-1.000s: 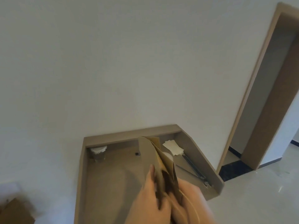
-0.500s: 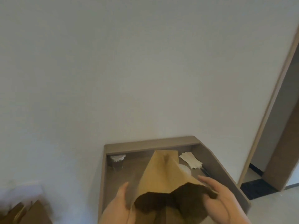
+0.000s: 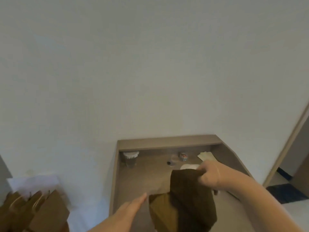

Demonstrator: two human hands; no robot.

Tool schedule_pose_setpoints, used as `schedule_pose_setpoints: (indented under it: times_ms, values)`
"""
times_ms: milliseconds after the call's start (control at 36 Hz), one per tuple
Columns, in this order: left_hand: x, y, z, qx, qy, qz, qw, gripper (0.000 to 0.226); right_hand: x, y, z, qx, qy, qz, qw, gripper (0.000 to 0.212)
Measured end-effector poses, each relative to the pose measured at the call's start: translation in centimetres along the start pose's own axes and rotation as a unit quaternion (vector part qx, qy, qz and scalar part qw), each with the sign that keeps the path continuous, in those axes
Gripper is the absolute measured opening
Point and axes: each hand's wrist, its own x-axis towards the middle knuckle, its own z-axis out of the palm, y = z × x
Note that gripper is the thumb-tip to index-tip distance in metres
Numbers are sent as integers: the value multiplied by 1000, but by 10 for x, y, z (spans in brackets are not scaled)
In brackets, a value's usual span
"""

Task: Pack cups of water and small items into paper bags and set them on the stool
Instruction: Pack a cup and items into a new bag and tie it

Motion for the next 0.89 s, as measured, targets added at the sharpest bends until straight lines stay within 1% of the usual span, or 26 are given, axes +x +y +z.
schedule_pose_setpoints:
  times_ms: [28,56,83,111,139,167,194,222,250,278,306,389,417,472,528,556,583,639,694,750,806,889]
  values:
    - [-6,6,-6,5,-33,17,999,106,12,-5,-2,-23,-27,-8,999,6]
    - [-19,11,-12,56,-59,63,995,74,25,-8,-3,-36,-51,-15,998,6]
    - [-26,18,-23,101,-54,102,988,53,38,-12,-3,-48,-67,-21,996,7]
    - [-25,30,-30,114,-63,98,987,53,52,-15,-2,-60,-86,-34,994,10]
    - [-19,41,-38,113,-45,94,988,63,65,-20,0,-67,-106,-44,991,11]
    - [-23,58,-41,160,-4,117,980,58,78,-24,2,-72,-125,-58,988,13]
    - [-11,66,-42,243,-5,132,961,41,92,-30,4,-75,-142,-67,985,14]
    - [-3,68,-40,297,-5,177,938,32,105,-35,6,-79,-157,-78,981,16]
    - [-1,71,-29,328,-1,210,921,31,117,-41,8,-86,-169,-84,978,17]
    - [-3,79,-14,353,16,225,908,27,129,-46,10,-93,-181,-86,975,17]
    - [2,84,0,366,28,216,905,22,140,-52,12,-101,-188,-89,973,18]
    - [31,95,24,359,59,137,921,10,172,-62,21,-118,-227,-105,961,24]
    - [43,93,24,368,69,129,918,13,182,-64,25,-120,-241,-113,957,23]
    - [57,96,19,360,103,112,920,26,199,-68,31,-121,-268,-133,947,16]
    - [65,103,13,337,113,98,929,39,210,-71,35,-129,-289,-154,936,7]
    - [68,105,10,331,125,90,931,44,214,-73,36,-136,-297,-167,930,9]
    - [72,106,6,338,140,98,925,48,216,-75,36,-144,-302,-182,925,15]
    - [78,105,0,369,148,82,914,45,218,-81,35,-158,-311,-210,913,26]
    - [81,107,-5,377,134,53,915,33,218,-89,34,-171,-323,-237,900,29]
    - [81,108,-10,378,111,48,918,22,217,-97,32,-183,-316,-260,894,32]
    - [75,108,-15,394,91,55,913,25,219,-102,31,-191,-309,-275,890,35]
    - [60,112,-20,411,94,81,903,33,224,-111,30,-197,-303,-293,885,35]
